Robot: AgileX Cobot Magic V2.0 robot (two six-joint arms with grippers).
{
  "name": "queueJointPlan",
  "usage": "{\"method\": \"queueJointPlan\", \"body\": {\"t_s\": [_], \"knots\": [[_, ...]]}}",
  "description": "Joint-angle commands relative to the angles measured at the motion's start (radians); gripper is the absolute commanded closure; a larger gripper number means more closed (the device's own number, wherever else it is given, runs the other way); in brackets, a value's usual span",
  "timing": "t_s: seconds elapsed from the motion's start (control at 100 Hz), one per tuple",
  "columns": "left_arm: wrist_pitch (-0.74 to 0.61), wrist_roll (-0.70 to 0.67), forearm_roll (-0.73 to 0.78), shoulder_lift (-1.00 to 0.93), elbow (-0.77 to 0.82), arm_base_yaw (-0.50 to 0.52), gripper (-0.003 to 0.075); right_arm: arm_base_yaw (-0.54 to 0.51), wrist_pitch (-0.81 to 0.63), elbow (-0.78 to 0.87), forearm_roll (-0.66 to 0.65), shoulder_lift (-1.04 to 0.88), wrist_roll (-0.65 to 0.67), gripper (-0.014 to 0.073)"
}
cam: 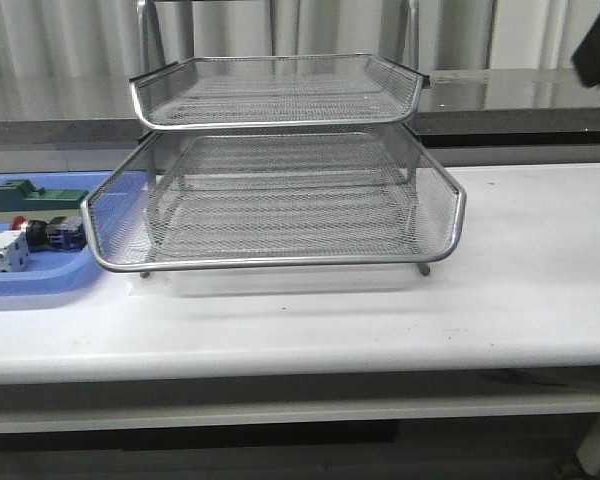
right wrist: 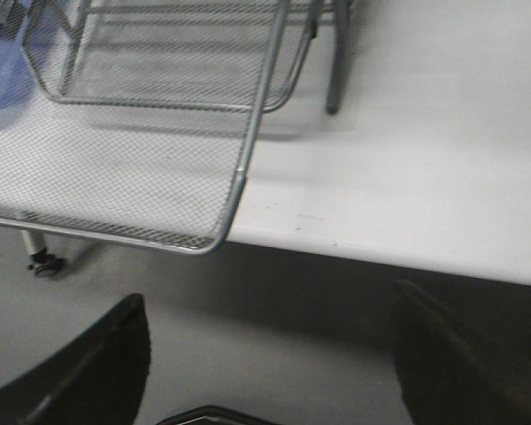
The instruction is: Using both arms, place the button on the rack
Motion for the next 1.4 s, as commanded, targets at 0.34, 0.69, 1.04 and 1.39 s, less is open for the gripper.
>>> {"method": "queueJointPlan", "body": {"t_s": [0.34,0.69,1.04,1.39], "knots": [[-0.080,-0.011,-0.008,-0.034,0.046,-0.006,0.0741,-0.006,0.246,-0.024,-0.444,-0.297,0.317,0.0051],[-0.080,-0.011,-0.008,-0.034,0.046,-0.006,0.0741,-0.006,0.329,-0.024,-0.444,-0.397,0.317,0.0473],[-0.080,-0.011,-0.008,-0.034,0.046,-0.006,0.0741,-0.006,0.337,-0.024,-0.443,-0.397,0.317,0.0660],[-0.080,-0.011,-0.008,-0.034,0.046,-0.006,0.0741,-0.006,0.337,-0.024,-0.443,-0.397,0.317,0.0660]]}}
